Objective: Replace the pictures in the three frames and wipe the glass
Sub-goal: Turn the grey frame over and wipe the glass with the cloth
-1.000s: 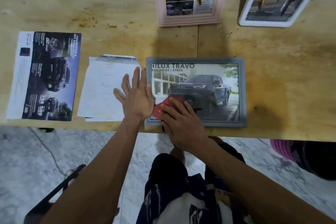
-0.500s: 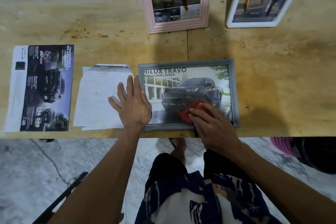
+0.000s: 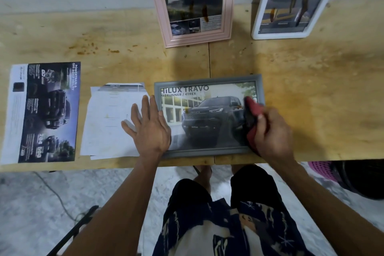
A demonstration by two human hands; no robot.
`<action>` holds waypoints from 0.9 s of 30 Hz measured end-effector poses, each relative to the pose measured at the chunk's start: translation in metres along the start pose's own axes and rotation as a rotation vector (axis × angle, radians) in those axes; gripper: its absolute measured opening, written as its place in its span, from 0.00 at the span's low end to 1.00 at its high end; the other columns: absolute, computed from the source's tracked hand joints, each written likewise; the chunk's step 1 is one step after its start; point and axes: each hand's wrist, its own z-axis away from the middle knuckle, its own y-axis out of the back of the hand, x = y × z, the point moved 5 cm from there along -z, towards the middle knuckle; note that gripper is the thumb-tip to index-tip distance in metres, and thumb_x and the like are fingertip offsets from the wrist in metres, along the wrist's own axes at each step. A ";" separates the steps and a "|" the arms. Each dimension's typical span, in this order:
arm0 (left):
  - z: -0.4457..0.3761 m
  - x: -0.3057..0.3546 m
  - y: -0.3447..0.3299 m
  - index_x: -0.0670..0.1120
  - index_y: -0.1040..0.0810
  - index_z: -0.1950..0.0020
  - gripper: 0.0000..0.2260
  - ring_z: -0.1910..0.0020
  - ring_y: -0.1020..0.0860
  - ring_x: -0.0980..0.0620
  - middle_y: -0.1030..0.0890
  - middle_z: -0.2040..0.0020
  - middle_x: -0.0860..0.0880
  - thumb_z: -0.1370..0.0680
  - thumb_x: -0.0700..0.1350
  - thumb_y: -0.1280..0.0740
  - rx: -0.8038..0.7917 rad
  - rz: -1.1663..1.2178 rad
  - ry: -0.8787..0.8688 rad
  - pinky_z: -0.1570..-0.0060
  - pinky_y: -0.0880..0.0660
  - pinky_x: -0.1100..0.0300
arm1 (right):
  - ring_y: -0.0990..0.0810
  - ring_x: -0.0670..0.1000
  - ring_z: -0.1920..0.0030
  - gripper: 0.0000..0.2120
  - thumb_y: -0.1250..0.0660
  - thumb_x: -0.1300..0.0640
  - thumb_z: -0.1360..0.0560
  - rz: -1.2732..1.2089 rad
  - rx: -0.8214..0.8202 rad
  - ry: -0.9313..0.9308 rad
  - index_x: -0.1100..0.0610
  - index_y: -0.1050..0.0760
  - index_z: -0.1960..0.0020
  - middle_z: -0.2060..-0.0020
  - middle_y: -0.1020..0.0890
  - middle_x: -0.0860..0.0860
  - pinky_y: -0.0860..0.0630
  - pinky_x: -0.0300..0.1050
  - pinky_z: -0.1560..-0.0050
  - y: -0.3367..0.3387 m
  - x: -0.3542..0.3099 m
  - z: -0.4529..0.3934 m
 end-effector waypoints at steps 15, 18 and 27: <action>-0.002 -0.002 -0.004 0.55 0.48 0.19 0.23 0.20 0.52 0.46 0.47 0.19 0.55 0.15 0.55 0.53 -0.016 -0.003 0.008 0.27 0.59 0.33 | 0.52 0.59 0.21 0.27 0.54 0.50 0.17 0.405 -0.217 0.020 0.61 0.46 0.22 0.22 0.45 0.58 0.52 0.59 0.23 -0.115 -0.039 -0.018; -0.003 -0.001 -0.004 0.56 0.48 0.19 0.23 0.20 0.53 0.46 0.47 0.19 0.55 0.15 0.55 0.54 -0.019 0.001 0.009 0.27 0.59 0.33 | 0.56 0.55 0.21 0.27 0.55 0.49 0.17 0.401 -0.308 0.140 0.58 0.48 0.20 0.21 0.48 0.54 0.58 0.58 0.23 -0.130 -0.056 -0.010; -0.002 -0.003 -0.005 0.56 0.48 0.19 0.23 0.20 0.53 0.46 0.47 0.19 0.56 0.16 0.55 0.56 -0.017 0.023 0.005 0.28 0.58 0.33 | 0.44 0.54 0.22 0.25 0.39 0.53 0.22 0.391 -0.476 0.524 0.51 0.35 0.25 0.24 0.35 0.50 0.48 0.61 0.24 -0.142 -0.083 0.018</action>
